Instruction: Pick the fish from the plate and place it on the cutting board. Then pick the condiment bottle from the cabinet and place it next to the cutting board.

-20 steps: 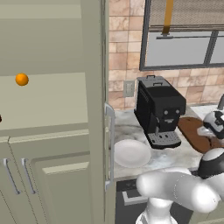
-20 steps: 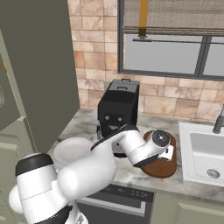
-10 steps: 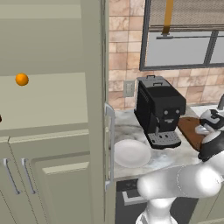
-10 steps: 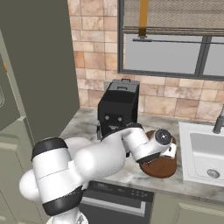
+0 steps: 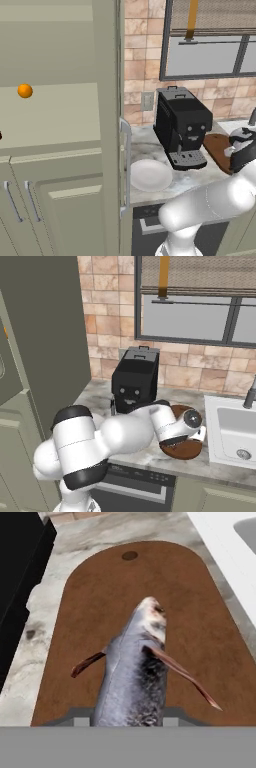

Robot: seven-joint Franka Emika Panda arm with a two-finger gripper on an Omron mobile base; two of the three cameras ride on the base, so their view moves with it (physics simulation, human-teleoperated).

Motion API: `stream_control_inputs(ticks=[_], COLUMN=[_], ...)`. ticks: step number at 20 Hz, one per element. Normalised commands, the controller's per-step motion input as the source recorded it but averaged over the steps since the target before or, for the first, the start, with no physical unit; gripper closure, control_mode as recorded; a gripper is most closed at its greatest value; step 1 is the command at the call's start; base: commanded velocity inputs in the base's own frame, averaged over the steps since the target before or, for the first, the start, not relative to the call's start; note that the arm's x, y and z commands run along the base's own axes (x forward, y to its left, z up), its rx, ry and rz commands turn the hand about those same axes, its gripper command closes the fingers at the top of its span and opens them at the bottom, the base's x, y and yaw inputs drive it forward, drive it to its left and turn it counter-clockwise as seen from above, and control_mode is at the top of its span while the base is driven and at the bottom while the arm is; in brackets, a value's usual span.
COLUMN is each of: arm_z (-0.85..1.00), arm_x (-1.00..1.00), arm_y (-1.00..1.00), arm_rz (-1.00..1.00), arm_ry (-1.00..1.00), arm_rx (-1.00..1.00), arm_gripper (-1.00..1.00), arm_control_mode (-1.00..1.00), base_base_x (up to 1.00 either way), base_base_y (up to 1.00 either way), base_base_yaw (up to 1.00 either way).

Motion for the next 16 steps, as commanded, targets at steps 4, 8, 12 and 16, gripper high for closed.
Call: stream_control_inputs(ticks=[4, 8, 12, 16], arm_z=[-0.23, -0.28, -0.14, 0.19], arm_x=[0.14, 0.21, 0.14, 0.00], arm_y=[0.00, 0.00, 0.00, -0.14], arm_rz=[0.00, 0.00, 0.00, 0.00], arm_ry=[0.00, 0.00, 0.02, 0.01], arm_rx=[0.00, 0.00, 0.00, 0.00], arm_gripper=[1.00, 1.00, -1.00, -1.00], arm_control_mode=[-1.00, -1.00, -1.00, -1.00], base_base_x=[0.00, 0.00, 0.00, 0.00], base_base_y=[0.00, 0.00, 0.00, 0.00], base_base_yaw=[0.00, 0.00, 0.00, 0.00])
